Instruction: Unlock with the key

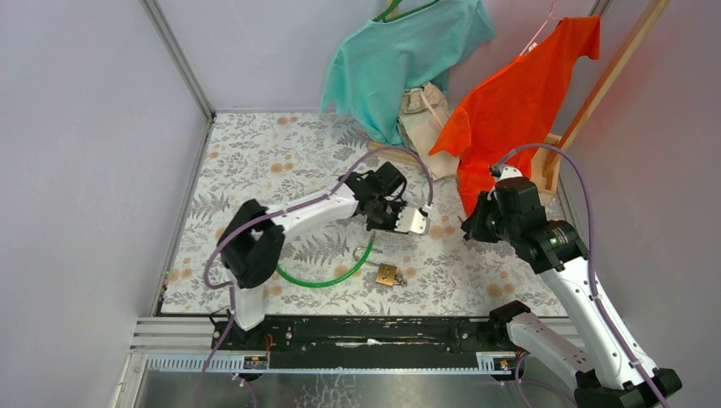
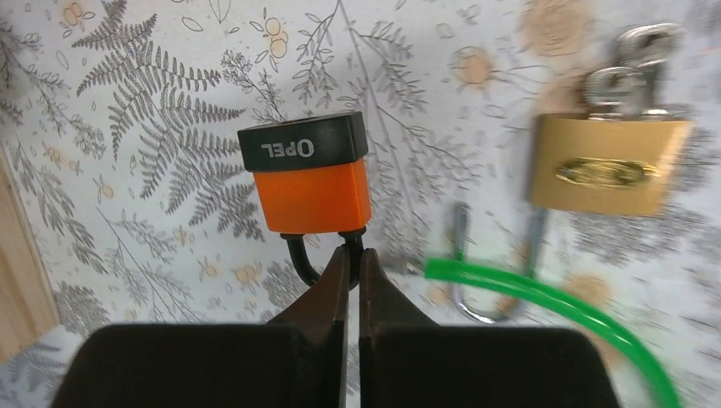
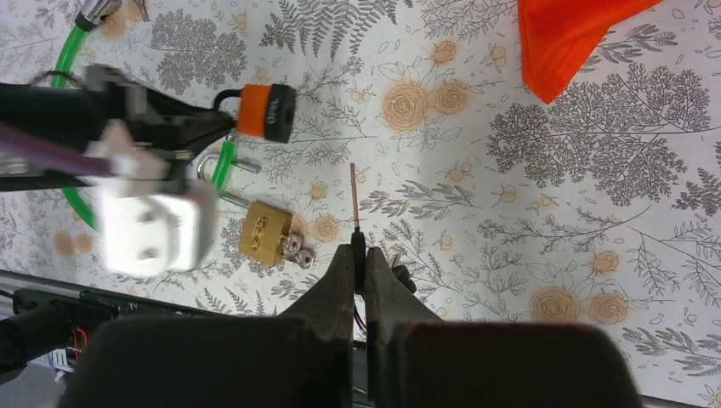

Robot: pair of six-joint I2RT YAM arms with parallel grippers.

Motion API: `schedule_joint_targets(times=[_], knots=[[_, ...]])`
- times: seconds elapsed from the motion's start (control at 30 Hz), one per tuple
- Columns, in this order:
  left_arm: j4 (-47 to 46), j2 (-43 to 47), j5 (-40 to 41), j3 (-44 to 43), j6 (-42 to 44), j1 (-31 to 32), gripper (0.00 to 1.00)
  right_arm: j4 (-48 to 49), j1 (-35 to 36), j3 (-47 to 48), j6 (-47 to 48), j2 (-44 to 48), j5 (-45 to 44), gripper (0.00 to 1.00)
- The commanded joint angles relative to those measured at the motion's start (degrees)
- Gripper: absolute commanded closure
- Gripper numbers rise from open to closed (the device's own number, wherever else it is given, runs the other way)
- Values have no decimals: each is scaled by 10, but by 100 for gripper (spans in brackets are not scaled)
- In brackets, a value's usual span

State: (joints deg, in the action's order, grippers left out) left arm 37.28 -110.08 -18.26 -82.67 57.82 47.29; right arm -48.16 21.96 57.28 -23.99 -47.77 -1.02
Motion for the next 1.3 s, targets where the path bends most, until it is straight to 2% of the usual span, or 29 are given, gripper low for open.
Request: schedule_joint_targets(times=[0.0,0.1,0.2,0.3,0.4,0.53,0.63,0.7,0.77,0.87,1.0,1.1,1.17,1.27], knots=[[110,73,-81,-26,-60,-17,100,22,-2,22,16,-2,12,100],[155,118,-136,-11,-68,-46,100,31,-2,22,18,-7,24,100],[154,194,-179,14,-66,-73,100,41,-2,21,19,-11,36,100],[191,247,-184,10,-27,-81,100,58,-2,18,18,-20,58,100],[190,327,-170,35,60,-79,100,78,-2,14,12,-30,85,100],[-14,518,-110,209,174,-53,100,101,-2,11,9,-37,103,100],[-178,640,-137,354,270,-45,100,105,-2,16,15,-43,109,100],[-308,707,-163,446,297,-38,100,104,-2,20,19,-46,111,100],[-412,745,-184,508,319,-33,100,103,-2,21,23,-45,111,100],[-474,767,-196,544,315,-25,100,103,-2,20,27,-44,110,100],[-555,765,-172,585,321,-19,100,105,-2,15,26,-42,109,100],[-541,759,-154,582,315,-17,100,105,-2,17,26,-43,111,100],[-488,755,-136,560,295,-17,100,103,-2,20,27,-45,112,100],[-268,706,-91,452,226,-17,100,99,-2,28,29,-50,111,100]])
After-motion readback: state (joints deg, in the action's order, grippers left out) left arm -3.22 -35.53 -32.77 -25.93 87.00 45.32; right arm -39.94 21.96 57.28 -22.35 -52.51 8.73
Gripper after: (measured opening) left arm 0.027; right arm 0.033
